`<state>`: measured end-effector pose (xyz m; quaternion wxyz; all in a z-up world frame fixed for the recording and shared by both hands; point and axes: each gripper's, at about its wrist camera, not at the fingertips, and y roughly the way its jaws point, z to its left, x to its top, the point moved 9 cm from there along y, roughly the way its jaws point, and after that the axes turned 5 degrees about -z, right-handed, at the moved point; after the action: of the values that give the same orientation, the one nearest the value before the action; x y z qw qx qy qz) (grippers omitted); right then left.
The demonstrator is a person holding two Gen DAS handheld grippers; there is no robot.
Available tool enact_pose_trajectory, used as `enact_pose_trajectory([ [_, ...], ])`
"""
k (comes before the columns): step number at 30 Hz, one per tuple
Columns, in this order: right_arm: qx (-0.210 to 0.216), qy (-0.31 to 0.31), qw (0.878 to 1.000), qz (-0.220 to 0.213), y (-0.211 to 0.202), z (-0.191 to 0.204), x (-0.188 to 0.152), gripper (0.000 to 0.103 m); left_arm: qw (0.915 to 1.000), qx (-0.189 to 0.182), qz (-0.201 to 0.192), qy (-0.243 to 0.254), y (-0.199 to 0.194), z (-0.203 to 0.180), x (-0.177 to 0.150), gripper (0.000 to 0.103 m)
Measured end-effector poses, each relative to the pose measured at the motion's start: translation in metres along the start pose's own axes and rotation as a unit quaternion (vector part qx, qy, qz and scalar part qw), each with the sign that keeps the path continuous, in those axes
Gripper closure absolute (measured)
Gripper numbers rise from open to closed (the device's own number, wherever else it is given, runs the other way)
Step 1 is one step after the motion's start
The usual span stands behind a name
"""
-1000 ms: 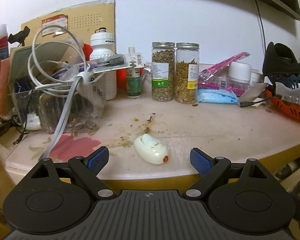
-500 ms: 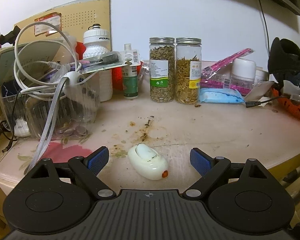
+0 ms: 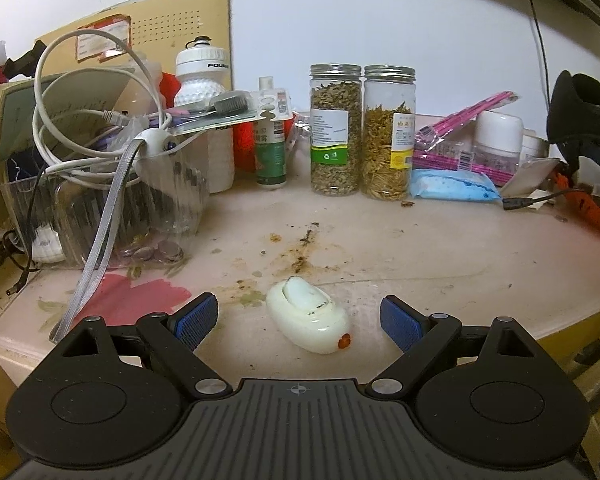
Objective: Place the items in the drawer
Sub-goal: 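Close the left gripper around the white bottle, then lift the white bottle with the left gripper and carry it toward the drawer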
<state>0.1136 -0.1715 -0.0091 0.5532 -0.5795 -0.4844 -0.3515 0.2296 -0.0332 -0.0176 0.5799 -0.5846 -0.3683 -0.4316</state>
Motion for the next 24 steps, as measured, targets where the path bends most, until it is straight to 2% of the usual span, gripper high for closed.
enact_pose_trajectory([
  [1,0.000,0.001,1.000,0.000,0.0001,-0.0006,0.0000,0.000,1.0000,0.000,-0.001,-0.001,-0.0002,0.0002,0.0000,0.014],
  [2,0.000,0.002,1.000,0.001,0.0002,-0.0010,-0.0001,0.000,1.0000,0.000,-0.002,-0.002,-0.0004,0.0005,0.0000,0.024],
  [3,0.000,0.002,1.000,0.001,0.0002,-0.0009,-0.0003,0.000,1.0000,0.000,-0.002,-0.003,-0.0006,0.0007,0.0000,0.047],
  [5,0.001,0.000,1.000,0.002,0.0005,-0.0003,-0.0006,0.000,1.0000,0.000,-0.004,-0.004,-0.0010,0.0010,0.0001,0.071],
  [24,0.004,-0.007,1.000,0.005,0.0018,0.0026,-0.0021,0.000,1.0000,0.002,-0.009,-0.001,-0.0024,-0.0008,0.0004,0.074],
])
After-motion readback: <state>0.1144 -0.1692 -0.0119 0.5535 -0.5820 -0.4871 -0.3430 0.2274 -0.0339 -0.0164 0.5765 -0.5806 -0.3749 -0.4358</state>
